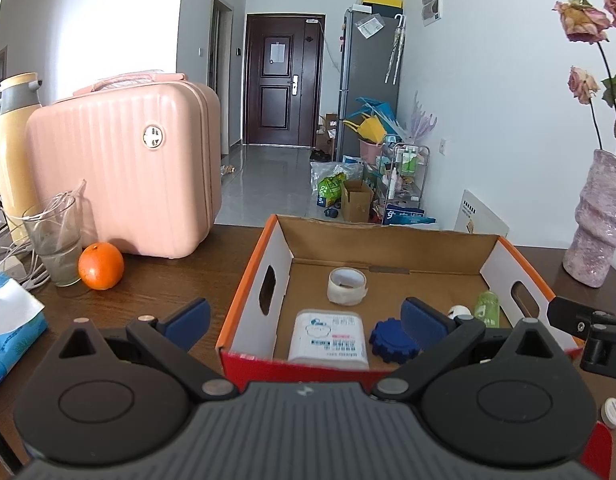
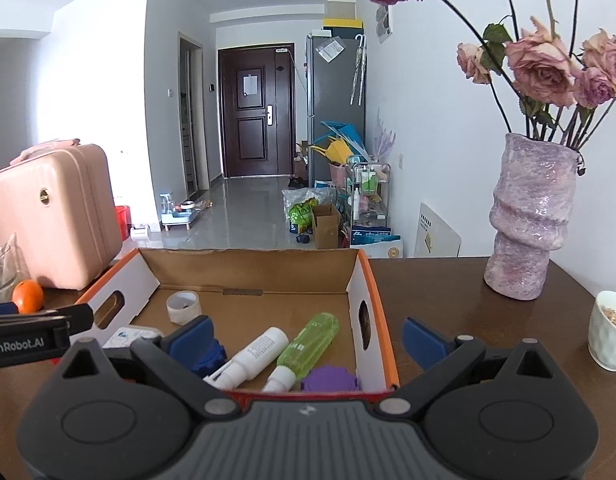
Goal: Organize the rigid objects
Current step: 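Raise both open grippers up and away from the red box, then move the right gripper down to the white plug adapter on the table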
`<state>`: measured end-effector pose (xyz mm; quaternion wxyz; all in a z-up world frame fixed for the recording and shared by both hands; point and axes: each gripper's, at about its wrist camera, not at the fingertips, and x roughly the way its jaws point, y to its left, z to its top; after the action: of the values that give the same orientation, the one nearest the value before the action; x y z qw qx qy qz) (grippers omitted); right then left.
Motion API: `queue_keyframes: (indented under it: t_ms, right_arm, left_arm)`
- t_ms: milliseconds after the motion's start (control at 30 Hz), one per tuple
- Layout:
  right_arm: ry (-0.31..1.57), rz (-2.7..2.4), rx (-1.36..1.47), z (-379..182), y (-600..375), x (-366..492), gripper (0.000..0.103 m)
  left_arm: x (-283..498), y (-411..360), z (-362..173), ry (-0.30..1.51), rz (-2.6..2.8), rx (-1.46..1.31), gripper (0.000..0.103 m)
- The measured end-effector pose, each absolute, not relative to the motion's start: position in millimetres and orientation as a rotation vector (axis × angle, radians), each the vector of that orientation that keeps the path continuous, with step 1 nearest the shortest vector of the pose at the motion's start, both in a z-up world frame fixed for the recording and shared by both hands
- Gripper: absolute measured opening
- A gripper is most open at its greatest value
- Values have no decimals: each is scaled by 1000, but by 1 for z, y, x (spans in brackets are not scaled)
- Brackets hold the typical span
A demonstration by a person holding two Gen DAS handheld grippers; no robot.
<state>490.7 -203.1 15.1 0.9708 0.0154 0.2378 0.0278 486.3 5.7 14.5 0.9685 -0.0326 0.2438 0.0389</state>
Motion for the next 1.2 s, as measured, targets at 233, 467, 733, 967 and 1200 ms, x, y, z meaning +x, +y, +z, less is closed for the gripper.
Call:
queue_keyframes:
  t_ms: [233,467,733,967,1200]
  right_arm:
    - [470,61,22,14,-206,462,101]
    - [454,73,16,14,-207,432,101]
    - [441,78,14,13,-209,397,101]
    - [427,90,25,10,-210,368,101]
    - [437,100,22,2,-208,344,101]
  left_arm:
    - [458,8,15,485,62,-65,103]
    - [428,8,15,477,49,-50,103]
    - [395,9,14,469,43,-42,103]
    - [367,7,14,456,28,-36,103]
    - [343,7,14,451,9,-46,103]
